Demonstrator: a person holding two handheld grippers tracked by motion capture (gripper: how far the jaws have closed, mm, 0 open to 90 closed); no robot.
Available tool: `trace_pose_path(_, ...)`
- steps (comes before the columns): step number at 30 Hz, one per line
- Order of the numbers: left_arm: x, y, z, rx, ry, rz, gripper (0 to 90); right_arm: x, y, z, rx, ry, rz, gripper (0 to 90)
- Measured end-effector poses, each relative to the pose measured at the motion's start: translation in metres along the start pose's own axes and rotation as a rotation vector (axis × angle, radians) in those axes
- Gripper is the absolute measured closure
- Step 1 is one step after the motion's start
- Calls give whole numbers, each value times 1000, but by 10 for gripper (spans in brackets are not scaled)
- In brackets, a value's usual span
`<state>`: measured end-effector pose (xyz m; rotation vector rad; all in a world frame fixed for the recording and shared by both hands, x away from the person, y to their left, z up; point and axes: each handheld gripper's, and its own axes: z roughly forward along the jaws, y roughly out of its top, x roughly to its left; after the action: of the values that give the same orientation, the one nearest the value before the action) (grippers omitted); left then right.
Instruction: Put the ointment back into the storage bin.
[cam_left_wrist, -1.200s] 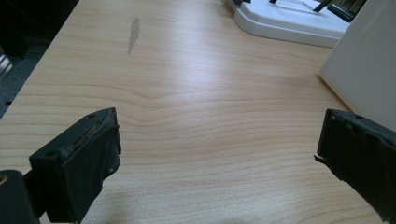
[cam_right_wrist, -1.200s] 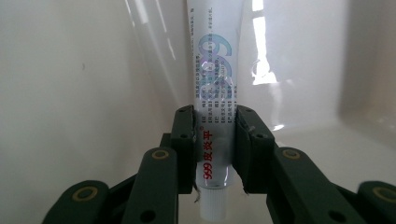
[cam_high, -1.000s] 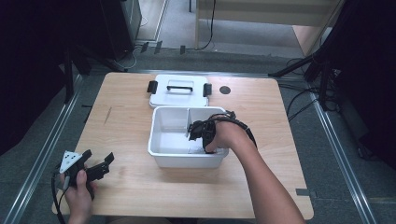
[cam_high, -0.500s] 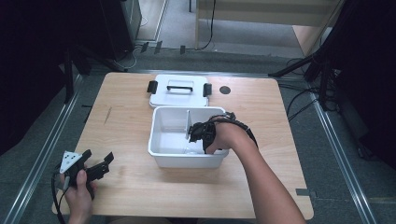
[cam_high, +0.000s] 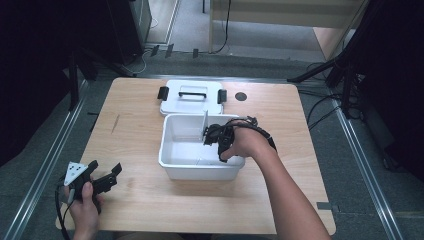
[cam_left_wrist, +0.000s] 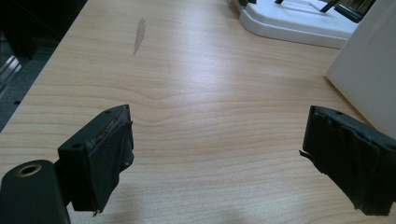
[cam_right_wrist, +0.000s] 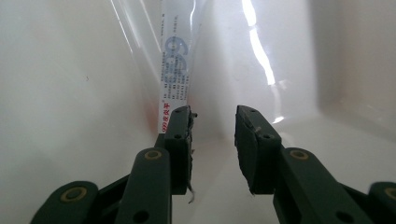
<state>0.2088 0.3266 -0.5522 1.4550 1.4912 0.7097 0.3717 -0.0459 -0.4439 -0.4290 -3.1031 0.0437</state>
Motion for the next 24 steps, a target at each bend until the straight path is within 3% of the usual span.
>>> trace_pose_path(6, 0, 0, 0, -3, 0, 2, 67, 0, -8, -16, -61, -7, 30, 585)
trace_pose_path(9, -1, 0, 0, -8, -4, 4, 67, 1, -15, -30, -74, -59, 54, 490)
trace_pose_path(12, -1, 0, 0, -6, -4, 10, 63, 0, -18, -37, -89, -70, 84, 441)
trace_pose_path(18, -1, -1, -1, -4, -17, 15, 0, 0, -32, -61, -160, -126, 144, 243)
trace_pose_path(22, -2, -1, -1, -4, -14, 29, 0, -1, -39, -68, -184, -128, 173, 209)
trace_pose_path(24, -3, -1, -1, -4, -14, 31, 0, -3, -46, -72, -194, -120, 179, 141)
